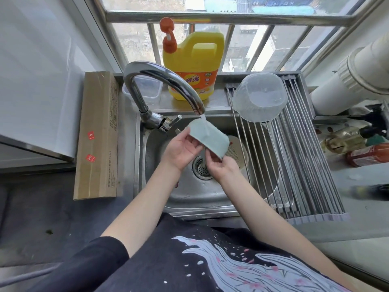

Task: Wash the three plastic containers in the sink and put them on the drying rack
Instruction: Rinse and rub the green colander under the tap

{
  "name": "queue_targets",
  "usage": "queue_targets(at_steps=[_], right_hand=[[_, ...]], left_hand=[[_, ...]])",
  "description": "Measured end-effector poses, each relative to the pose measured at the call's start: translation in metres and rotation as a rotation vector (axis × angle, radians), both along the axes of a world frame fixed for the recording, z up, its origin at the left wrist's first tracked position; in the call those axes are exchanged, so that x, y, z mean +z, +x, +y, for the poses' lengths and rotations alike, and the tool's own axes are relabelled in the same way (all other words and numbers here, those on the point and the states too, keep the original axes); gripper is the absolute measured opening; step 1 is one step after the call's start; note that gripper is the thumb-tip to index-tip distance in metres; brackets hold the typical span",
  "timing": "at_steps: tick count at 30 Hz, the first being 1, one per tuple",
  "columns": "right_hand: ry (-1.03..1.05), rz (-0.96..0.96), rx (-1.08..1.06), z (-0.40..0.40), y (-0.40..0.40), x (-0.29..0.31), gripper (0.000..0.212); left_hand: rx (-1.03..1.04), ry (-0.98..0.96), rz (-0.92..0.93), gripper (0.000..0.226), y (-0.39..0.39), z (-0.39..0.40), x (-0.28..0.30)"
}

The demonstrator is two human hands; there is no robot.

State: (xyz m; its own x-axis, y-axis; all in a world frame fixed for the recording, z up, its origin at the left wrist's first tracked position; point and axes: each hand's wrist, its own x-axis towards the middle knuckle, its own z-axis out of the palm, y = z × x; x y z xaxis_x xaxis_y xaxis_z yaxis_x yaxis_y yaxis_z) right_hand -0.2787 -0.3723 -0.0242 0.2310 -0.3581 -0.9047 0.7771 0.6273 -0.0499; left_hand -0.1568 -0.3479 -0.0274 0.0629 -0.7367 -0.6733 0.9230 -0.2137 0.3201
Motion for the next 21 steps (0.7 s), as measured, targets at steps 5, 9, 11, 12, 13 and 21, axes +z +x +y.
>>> queue_targets(at_steps=[5,9,11,12,13,21], right_hand=[[-0.042,-0.007,0.008,0.007,-0.005,0.004,0.029],[-0.161,-0.016,0.126,0.006,-0.022,0.006,0.042],[-0.253,-0.052,0.215,-0.001,-0.029,0.012,0.052],[-0.303,-0.046,0.279,-0.004,-0.028,0.016,0.056],[-0.357,-0.013,0.329,-0.007,-0.026,0.017,0.057],[-0.363,0.555,0.236,-0.016,-0.001,0.012,0.038]], left_hand=[[-0.037,0.091,-0.043,0.035,0.003,-0.006,0.0],[-0.01,0.19,-0.075,0.036,0.004,-0.002,-0.002],[0.002,0.212,-0.069,0.042,0.003,-0.001,-0.005],[0.007,0.21,-0.066,0.044,0.002,0.0,-0.006],[0.021,0.208,-0.061,0.046,0.0,0.001,-0.005],[0.001,0.056,0.189,0.075,-0.054,0.02,0.007]])
